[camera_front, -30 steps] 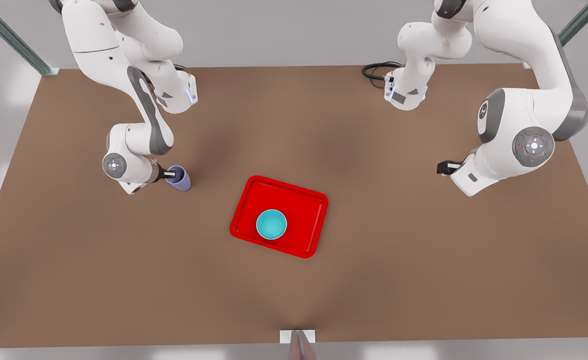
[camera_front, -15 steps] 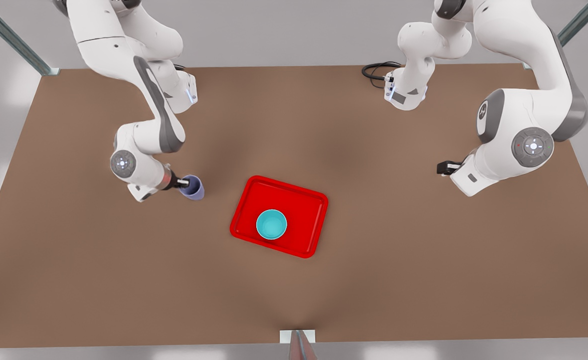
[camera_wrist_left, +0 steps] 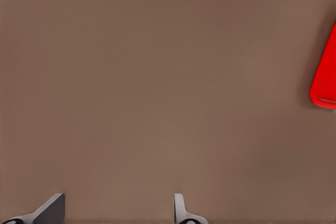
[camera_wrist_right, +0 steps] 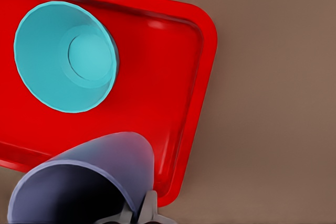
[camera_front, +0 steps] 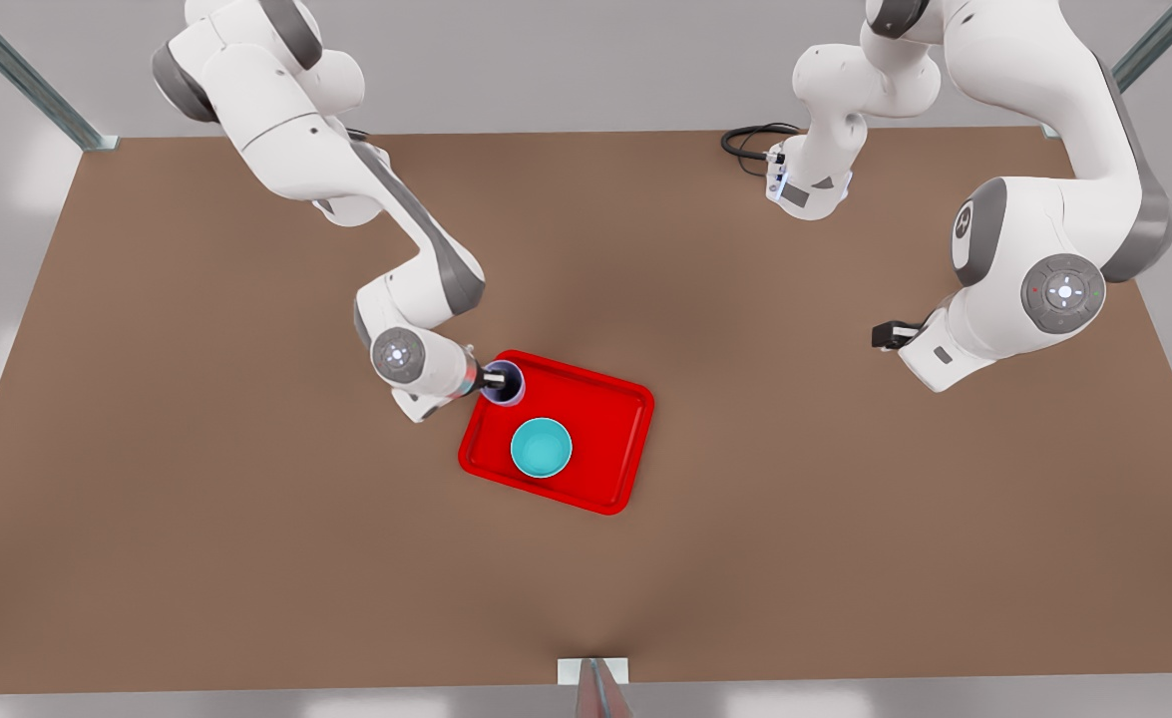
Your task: Place the bowl on the tray with the left arm and the cup on the tray with the right arm
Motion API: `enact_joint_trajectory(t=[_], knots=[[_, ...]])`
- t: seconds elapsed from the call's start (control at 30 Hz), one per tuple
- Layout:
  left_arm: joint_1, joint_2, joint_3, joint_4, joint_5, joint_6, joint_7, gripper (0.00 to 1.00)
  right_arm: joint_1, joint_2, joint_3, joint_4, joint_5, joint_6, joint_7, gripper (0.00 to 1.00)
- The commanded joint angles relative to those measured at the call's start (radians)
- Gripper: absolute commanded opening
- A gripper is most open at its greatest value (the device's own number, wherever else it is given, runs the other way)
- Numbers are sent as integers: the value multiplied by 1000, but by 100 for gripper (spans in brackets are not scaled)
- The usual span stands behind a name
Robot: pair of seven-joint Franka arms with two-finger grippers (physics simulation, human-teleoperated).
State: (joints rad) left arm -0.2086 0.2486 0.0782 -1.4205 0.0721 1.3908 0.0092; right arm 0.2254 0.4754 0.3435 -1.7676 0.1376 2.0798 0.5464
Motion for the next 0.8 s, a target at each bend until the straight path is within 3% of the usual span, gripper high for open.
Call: enact_joint_trajectory(t=[0.0, 0.47, 0.5, 0.57, 0.63, 0.67, 0.77], knots=[[0, 0, 0, 0, 0, 1, 0, 100, 9, 3, 0, -1, -6, 6, 3, 21], [0, 0, 0, 0, 0, -3, -2, 100, 63, 58, 0, -59, -9, 106, 3, 21], [0, 0, 0, 0, 0, -1, 0, 100, 63, 58, 0, -61, -9, 106, 3, 28], [0, 0, 0, 0, 2, -1, 0, 100, 63, 60, 0, -65, -9, 106, 3, 69], [0, 0, 0, 0, 2, -1, 0, 100, 65, 58, 0, -64, -9, 108, 3, 95], [0, 0, 0, 0, 2, 1, -2, 100, 65, 58, 0, -64, -9, 109, 4, 100], [0, 0, 0, 0, 2, 1, 0, 100, 66, 58, 0, -64, -9, 108, 4, 100]])
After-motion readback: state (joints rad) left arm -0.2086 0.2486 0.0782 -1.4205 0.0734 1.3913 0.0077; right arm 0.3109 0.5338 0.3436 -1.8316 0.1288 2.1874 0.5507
